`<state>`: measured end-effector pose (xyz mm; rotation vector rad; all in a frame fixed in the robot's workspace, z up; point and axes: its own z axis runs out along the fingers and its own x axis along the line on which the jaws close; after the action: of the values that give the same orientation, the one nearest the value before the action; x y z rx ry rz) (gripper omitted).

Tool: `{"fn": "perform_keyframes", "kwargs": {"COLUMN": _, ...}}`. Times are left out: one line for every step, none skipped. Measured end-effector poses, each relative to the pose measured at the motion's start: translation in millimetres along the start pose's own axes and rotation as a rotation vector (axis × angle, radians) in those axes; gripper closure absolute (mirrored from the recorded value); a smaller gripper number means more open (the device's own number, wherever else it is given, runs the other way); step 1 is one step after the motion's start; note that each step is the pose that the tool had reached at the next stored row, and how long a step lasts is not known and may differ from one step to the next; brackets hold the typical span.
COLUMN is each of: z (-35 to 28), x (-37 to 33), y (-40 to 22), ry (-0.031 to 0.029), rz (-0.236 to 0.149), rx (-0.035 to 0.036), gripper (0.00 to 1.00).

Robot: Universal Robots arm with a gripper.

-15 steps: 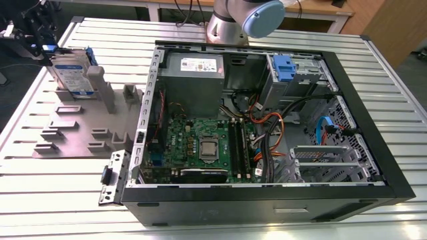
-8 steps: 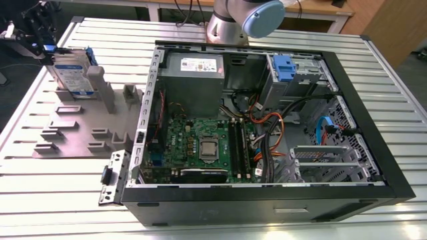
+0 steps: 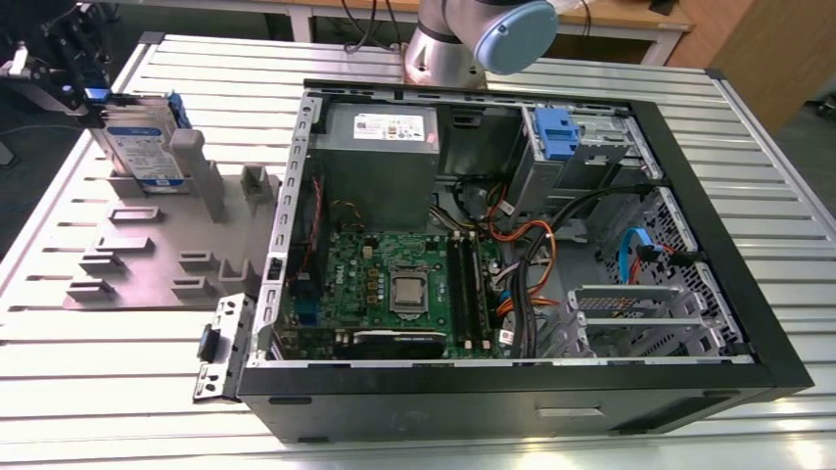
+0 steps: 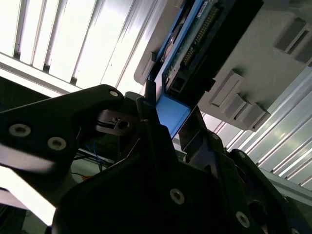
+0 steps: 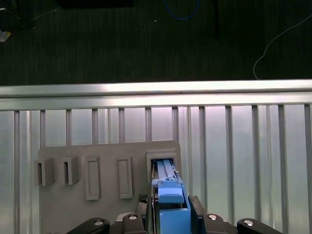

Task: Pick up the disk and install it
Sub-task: 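Pick up the disk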

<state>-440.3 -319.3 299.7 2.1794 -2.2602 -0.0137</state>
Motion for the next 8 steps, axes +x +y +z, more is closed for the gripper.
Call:
{"fn": "perform_keyframes", "kwargs": {"z": 0.0, "x": 0.1, "y": 0.0, "ry": 0.0000, "rz": 0.000, "rx": -0.0001, "gripper": 0.55}}
{"fn": "perform_keyframes", "kwargs": {"z": 0.1, "x": 0.4, "y": -0.1, "ry": 0.0000, "rz": 0.000, "rx": -0.0001, "gripper": 0.55}}
{"fn": "perform_keyframes", "kwargs": {"z": 0.1, "x": 0.5, "y": -0.1, "ry": 0.0001, "rz": 0.000, "rx": -0.0002, "gripper": 0.55}}
{"fn": "perform_keyframes", "kwargs": {"z": 0.1, "x": 0.6, "y": 0.0, "ry": 0.0001, "rz": 0.000, "rx": -0.0004, "gripper": 0.55}}
{"fn": "perform_keyframes", "kwargs": {"z": 0.2, "x": 0.6, "y": 0.0, "ry": 0.0001, "rz": 0.000, "rx": -0.0004, "gripper": 0.55}}
{"fn": "perform_keyframes", "kwargs": {"z": 0.4, "x": 0.6, "y": 0.0, "ry": 0.0001, "rz": 0.000, "rx": -0.0003, "gripper": 0.55}}
{"fn": "perform_keyframes", "kwargs": {"z": 0.8, "x": 0.6, "y": -0.1, "ry": 0.0000, "rz": 0.000, "rx": -0.0001, "gripper": 0.55}}
{"fn": "perform_keyframes", "kwargs": {"z": 1.3, "x": 0.6, "y": -0.1, "ry": 0.0000, "rz": 0.000, "rx": 0.0000, "gripper": 0.55}}
